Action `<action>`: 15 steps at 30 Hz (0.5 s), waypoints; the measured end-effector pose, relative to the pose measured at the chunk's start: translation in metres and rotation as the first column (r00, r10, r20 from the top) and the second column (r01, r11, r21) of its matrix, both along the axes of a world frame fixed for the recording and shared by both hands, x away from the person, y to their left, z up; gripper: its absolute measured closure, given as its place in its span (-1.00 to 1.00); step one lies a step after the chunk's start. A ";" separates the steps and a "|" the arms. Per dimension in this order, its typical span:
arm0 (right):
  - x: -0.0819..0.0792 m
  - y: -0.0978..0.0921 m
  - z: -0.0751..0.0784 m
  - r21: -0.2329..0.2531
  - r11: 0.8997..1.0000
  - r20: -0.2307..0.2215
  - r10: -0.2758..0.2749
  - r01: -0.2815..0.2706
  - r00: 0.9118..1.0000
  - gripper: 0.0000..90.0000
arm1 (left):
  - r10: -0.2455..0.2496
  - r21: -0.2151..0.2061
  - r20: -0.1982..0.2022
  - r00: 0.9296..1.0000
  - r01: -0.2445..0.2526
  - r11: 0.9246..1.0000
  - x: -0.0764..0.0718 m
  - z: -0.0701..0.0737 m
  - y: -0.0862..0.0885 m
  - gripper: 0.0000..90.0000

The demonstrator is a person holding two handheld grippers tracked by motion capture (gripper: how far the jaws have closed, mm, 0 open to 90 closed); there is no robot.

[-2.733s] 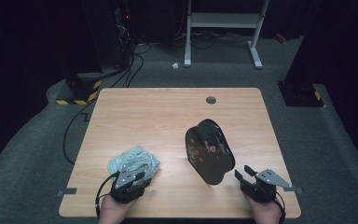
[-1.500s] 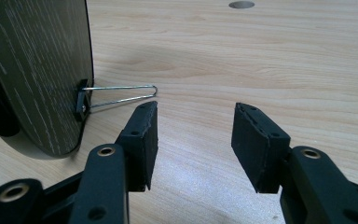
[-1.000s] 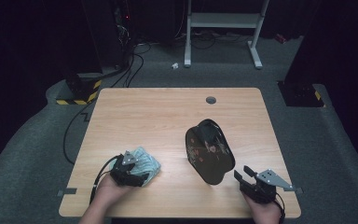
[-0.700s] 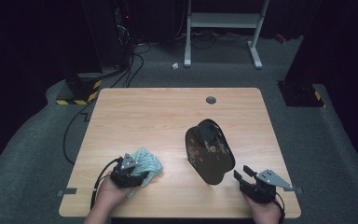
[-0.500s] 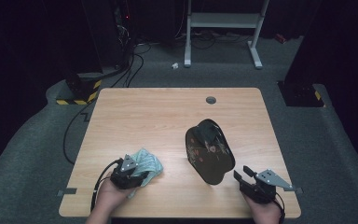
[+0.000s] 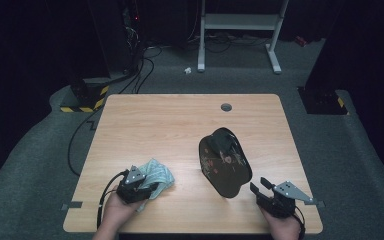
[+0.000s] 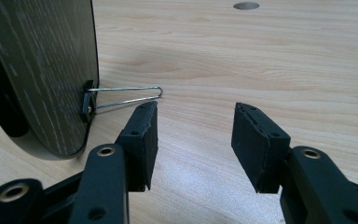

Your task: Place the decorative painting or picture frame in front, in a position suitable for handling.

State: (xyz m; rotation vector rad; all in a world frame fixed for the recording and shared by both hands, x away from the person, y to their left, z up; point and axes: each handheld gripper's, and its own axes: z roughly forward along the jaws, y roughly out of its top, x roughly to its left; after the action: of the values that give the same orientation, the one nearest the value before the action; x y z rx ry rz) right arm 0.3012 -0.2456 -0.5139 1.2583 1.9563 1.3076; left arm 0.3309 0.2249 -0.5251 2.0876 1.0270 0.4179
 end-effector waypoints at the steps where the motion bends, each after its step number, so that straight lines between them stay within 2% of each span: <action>1: 0.000 0.000 0.000 0.003 1.000 0.000 -0.002 0.002 1.000 0.11 | 0.000 -0.003 0.005 1.000 0.000 1.000 0.000 0.000 0.001 0.22; 4: 0.002 0.002 0.000 0.001 1.000 -0.001 -0.007 0.007 1.000 0.10 | -0.006 -0.014 0.026 1.000 0.006 1.000 -0.003 -0.003 0.003 0.29; 8: 0.007 0.006 -0.004 -0.025 1.000 -0.017 -0.001 0.000 1.000 0.10 | -0.006 -0.024 0.037 0.999 0.007 1.000 -0.004 -0.004 0.004 0.36; 15: 0.010 0.009 -0.007 -0.057 0.998 -0.042 0.003 -0.005 0.999 0.08 | 0.002 -0.029 0.040 0.999 -0.001 1.000 -0.006 -0.003 0.003 0.50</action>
State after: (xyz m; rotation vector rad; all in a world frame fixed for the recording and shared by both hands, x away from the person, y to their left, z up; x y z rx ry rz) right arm 0.3109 -0.2367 -0.5205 1.2644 2.0115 1.2280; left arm 0.3249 0.2279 -0.5281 2.0451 1.0050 0.4418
